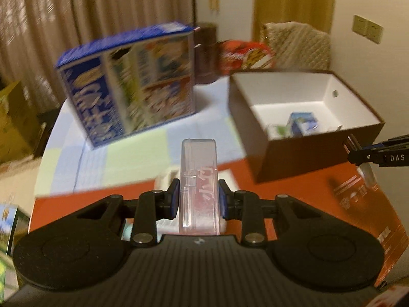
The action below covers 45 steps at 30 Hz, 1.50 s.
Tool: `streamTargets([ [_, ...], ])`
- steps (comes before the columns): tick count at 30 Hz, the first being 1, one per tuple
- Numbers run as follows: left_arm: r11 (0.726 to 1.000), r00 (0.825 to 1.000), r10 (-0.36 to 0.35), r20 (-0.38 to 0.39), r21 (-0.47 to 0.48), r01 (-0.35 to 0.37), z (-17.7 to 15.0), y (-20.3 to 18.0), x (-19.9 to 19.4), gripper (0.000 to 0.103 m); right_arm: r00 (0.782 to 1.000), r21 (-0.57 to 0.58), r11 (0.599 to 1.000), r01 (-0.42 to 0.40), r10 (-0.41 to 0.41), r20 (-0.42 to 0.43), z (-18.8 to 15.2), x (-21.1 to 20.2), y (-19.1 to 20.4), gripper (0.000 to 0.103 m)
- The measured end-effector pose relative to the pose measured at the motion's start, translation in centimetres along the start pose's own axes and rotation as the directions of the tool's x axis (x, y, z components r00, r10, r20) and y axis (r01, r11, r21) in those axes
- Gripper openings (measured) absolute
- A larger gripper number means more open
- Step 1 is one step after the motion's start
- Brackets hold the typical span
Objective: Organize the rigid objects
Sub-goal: 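Carry the clear case and brown vial over the cardboard box with both grippers, then release the clear case into the box while the right gripper releases the brown vial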
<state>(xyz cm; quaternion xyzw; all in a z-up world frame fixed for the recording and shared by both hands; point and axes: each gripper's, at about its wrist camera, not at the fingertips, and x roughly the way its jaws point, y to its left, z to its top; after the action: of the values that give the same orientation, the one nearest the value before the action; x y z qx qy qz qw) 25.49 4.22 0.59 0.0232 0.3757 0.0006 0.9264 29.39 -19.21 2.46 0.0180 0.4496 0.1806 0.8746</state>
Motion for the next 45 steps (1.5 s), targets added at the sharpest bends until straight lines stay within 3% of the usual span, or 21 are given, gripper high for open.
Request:
streamTargets([
  [12, 0.993, 0.994, -0.094, 0.056, 0.082, 0.089, 7.8, -7.6, 4.3, 0.026, 0.995, 0.057, 0.997, 0.044, -0.049, 0.082, 4.5, -1.9, -7.7, 0.02],
  [20, 0.988, 0.993, -0.106, 0.051, 0.117, 0.1, 11.6, -11.7, 7.8, 0.027, 0.993, 0.069, 0.997, 0.046, -0.053, 0.105, 7.9, -0.9, -11.1, 0.02],
  [32, 0.99, 0.994, -0.081, -0.067, 0.111, 0.088, 15.4, -15.3, 17.3, 0.027, 0.997, 0.094, 0.995, 0.045, -0.05, 0.05, 11.6, 4.6, -14.6, 0.02],
  [45, 0.991, 0.984, -0.058, -0.17, 0.108, 0.077, 16.6, -17.0, 25.0, 0.027, 0.997, 0.124, 0.99, 0.066, -0.06, -0.052, 13.0, 11.6, -17.0, 0.02],
])
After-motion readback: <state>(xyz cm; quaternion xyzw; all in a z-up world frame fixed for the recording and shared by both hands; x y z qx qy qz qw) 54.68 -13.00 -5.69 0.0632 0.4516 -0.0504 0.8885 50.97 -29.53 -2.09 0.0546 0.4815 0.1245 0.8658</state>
